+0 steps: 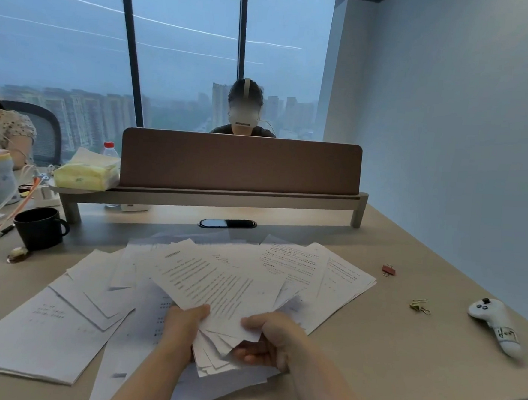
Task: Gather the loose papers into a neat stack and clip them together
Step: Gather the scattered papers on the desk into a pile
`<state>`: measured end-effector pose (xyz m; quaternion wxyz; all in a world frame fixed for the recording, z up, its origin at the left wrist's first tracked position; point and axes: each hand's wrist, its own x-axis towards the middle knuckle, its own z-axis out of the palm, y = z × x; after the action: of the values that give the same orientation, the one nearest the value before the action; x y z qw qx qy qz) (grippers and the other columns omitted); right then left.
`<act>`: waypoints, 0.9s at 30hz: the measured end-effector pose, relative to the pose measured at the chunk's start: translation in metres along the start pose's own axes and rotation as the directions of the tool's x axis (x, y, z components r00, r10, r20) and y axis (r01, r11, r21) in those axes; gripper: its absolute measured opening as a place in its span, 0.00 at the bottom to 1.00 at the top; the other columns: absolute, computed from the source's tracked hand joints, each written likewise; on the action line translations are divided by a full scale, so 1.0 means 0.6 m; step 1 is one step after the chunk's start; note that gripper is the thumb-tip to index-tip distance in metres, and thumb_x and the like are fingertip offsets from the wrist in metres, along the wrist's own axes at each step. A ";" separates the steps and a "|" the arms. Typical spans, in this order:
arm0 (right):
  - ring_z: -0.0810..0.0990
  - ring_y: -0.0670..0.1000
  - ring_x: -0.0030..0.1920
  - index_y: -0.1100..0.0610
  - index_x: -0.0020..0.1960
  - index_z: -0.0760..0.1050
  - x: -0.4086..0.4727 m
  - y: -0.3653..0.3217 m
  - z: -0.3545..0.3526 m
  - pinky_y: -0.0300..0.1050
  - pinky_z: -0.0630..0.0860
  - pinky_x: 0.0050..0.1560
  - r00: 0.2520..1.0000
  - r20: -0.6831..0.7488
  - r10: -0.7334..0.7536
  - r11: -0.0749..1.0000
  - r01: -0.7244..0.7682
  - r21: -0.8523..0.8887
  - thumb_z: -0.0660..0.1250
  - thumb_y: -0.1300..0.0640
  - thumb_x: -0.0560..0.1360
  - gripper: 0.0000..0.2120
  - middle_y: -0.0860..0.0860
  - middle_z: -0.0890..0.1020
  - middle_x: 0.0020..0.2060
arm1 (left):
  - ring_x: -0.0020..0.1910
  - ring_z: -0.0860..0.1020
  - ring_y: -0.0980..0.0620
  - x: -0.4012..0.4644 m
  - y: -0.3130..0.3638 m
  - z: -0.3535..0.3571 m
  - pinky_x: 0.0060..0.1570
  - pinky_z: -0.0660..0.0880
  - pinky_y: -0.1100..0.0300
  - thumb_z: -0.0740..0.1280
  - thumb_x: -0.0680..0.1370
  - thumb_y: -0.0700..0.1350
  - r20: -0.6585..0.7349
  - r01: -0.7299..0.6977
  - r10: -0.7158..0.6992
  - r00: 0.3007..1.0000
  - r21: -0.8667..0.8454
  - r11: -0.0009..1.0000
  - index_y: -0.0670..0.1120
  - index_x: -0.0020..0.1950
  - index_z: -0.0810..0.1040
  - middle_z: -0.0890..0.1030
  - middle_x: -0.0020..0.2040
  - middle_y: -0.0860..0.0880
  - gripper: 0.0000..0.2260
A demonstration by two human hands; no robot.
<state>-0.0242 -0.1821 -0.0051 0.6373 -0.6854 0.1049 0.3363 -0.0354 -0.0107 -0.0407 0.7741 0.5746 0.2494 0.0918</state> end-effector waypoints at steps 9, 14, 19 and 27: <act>0.72 0.48 0.22 0.59 0.35 0.79 -0.037 -0.046 -0.034 0.38 0.66 0.28 0.970 -0.155 -0.189 0.888 0.102 -0.448 0.64 0.40 0.76 0.24 0.51 0.79 0.23 | 0.58 0.77 0.36 0.001 0.023 -0.004 0.59 0.74 0.44 0.65 0.77 0.30 -0.016 -0.085 0.086 0.996 0.041 0.996 0.38 0.68 0.72 0.78 0.63 0.36 0.19; 0.79 0.52 0.40 0.57 0.54 0.78 -0.003 -0.082 -0.049 0.48 0.76 0.44 0.795 -0.329 -0.510 0.829 0.352 -0.435 0.65 0.49 0.77 0.13 0.52 0.84 0.45 | 0.56 0.78 0.37 -0.008 0.057 0.002 0.60 0.75 0.42 0.67 0.77 0.32 0.017 -0.151 0.150 0.989 0.056 0.987 0.40 0.67 0.73 0.79 0.60 0.39 0.19; 0.70 0.57 0.70 0.54 0.76 0.61 0.020 -0.107 -0.071 0.55 0.69 0.66 0.694 -0.393 -0.604 0.788 0.446 -0.424 0.67 0.41 0.75 0.35 0.55 0.70 0.71 | 0.47 0.80 0.49 -0.026 0.098 0.010 0.55 0.77 0.48 0.68 0.76 0.33 0.090 -0.274 0.268 0.959 0.075 0.959 0.45 0.58 0.76 0.81 0.49 0.49 0.13; 0.79 0.53 0.54 0.54 0.75 0.64 0.026 -0.146 -0.099 0.52 0.76 0.55 0.648 -0.415 -0.638 0.762 0.608 -0.222 0.70 0.38 0.71 0.38 0.52 0.79 0.56 | 0.46 0.80 0.51 -0.042 0.144 0.020 0.43 0.78 0.55 0.67 0.77 0.34 0.117 -0.478 0.467 0.877 0.091 0.874 0.49 0.48 0.78 0.82 0.47 0.51 0.10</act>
<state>0.0572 -0.2189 0.0536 0.6470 -0.7588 0.0026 -0.0752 -0.0389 -0.0039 0.0499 0.7039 0.6659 0.0707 0.2368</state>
